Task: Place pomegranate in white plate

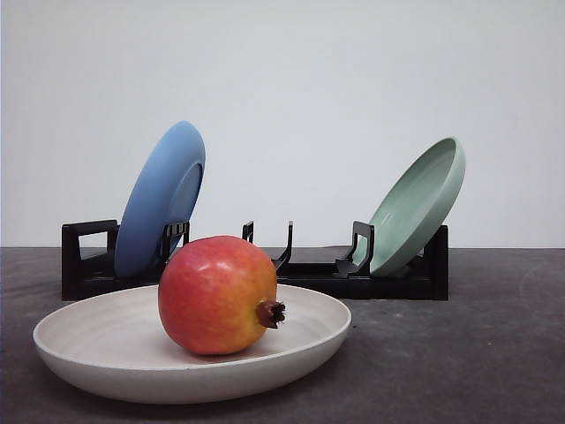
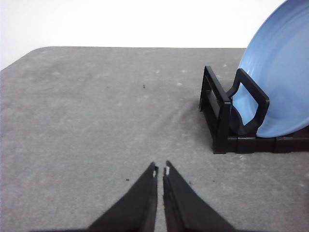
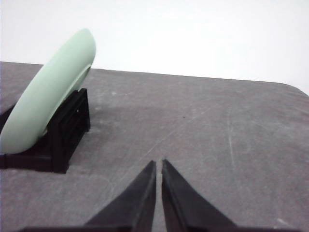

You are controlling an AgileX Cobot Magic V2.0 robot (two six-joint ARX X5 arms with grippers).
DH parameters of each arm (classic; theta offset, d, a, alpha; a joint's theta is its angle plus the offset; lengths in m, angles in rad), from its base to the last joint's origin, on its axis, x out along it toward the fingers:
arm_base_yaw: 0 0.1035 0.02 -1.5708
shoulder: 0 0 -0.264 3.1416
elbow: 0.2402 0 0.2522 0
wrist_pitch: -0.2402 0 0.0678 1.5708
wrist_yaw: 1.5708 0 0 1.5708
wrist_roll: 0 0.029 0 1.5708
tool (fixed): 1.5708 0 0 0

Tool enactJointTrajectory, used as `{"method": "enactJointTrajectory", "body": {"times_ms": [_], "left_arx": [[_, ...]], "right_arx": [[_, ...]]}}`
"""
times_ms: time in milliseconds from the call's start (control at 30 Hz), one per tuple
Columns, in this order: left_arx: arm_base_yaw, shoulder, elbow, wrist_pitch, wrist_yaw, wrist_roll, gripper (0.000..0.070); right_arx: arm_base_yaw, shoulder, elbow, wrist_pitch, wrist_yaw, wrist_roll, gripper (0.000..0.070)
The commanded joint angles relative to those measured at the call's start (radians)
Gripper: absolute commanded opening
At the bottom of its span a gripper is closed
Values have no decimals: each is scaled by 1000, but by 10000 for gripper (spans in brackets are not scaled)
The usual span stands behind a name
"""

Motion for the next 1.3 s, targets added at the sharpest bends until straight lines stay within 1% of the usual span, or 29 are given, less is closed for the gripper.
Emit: {"method": "enactJointTrajectory", "body": {"times_ms": [0,600,1267], "left_arx": [[2,-1,-11,0,-2,-3,0],[2,-1,-11,0,-2,-3,0],[2,-1,-11,0,-2,-3,0]], "right_arx": [[-5,-18,-4,12,0,17,18],[-12,-23,-4,58,0,17,18],[-12,-23,-4,59,0,17,18]]}}
